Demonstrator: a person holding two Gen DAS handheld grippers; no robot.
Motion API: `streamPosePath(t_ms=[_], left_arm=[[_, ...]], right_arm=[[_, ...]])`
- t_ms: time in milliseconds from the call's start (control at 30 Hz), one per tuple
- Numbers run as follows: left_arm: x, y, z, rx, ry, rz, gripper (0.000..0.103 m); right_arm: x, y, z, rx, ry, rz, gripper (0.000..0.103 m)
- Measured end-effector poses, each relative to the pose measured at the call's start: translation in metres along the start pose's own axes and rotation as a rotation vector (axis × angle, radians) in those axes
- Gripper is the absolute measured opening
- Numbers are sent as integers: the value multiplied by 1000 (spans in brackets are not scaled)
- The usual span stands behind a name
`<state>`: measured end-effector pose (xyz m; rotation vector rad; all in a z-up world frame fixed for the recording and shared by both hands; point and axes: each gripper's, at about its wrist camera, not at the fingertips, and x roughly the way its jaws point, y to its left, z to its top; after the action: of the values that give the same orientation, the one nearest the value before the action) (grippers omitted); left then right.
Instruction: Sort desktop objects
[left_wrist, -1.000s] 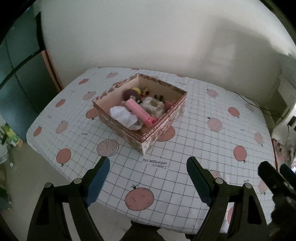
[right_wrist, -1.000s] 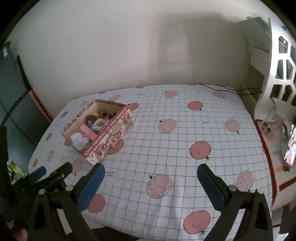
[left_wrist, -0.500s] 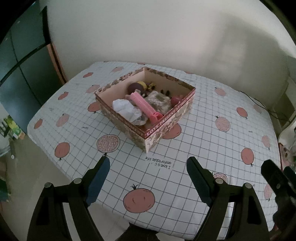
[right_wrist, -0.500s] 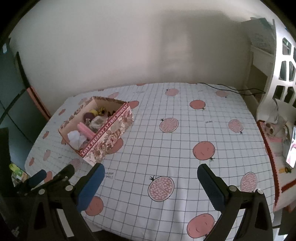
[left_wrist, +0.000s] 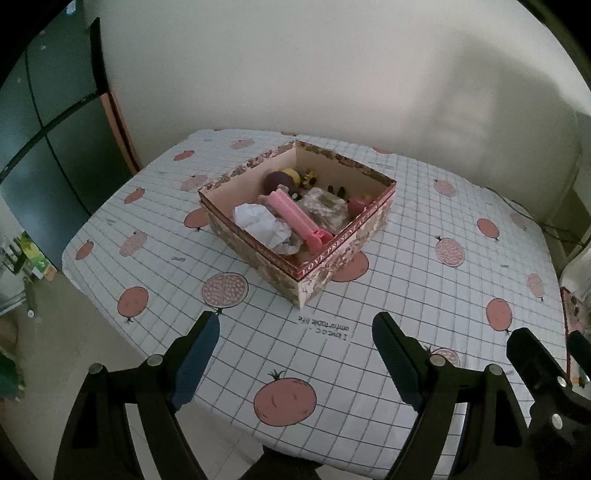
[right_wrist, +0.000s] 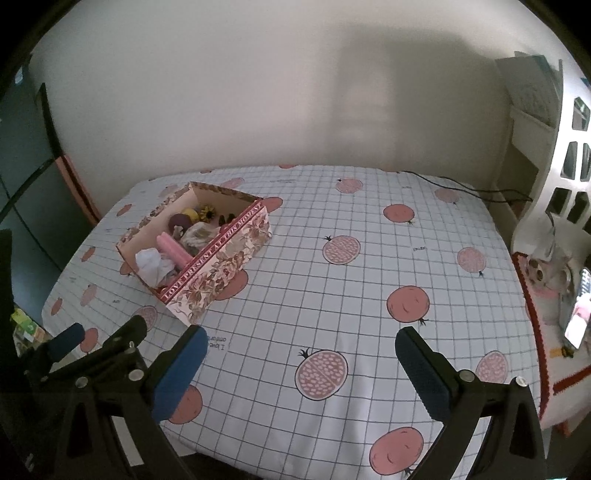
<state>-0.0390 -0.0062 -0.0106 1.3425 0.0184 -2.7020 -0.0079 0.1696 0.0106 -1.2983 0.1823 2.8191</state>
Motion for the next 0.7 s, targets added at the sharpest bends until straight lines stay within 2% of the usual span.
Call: streamPosePath(t_ms=[567, 700], left_arm=[[-5, 2, -1, -4, -21, 10, 85], [-7, 1, 1, 2, -35, 35, 85]], right_arm=[[-4, -1, 0, -4, -21, -8, 103], [-3, -1, 1, -5, -16, -12, 103]])
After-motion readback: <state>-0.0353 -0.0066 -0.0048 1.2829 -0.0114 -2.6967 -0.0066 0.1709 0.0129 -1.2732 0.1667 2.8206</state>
